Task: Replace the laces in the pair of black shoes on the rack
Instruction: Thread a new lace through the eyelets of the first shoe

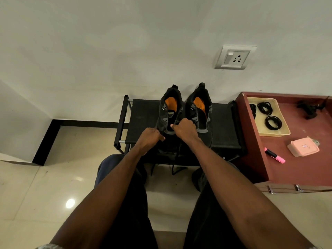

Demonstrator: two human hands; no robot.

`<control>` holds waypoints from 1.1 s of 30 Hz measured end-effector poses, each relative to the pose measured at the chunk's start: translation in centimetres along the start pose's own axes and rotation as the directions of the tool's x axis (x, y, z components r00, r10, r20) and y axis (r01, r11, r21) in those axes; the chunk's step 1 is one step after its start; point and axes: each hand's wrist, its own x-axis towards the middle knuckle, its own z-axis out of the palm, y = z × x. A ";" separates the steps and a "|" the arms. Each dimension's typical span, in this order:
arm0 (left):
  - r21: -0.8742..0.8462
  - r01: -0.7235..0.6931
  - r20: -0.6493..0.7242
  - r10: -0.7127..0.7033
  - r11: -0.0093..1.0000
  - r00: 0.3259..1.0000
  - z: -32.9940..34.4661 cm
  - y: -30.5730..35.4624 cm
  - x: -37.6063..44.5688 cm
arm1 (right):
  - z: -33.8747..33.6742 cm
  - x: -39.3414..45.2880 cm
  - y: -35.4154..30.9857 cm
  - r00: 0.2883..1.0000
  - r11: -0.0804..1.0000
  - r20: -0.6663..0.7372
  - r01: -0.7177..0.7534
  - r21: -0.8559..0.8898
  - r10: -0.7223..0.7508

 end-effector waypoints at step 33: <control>0.359 -0.071 0.371 -0.072 0.930 0.926 -1.5 -2.2 0.5 | -0.1 -1.2 0.1 1.000 0.997 0.007 -0.004 0.079 0.004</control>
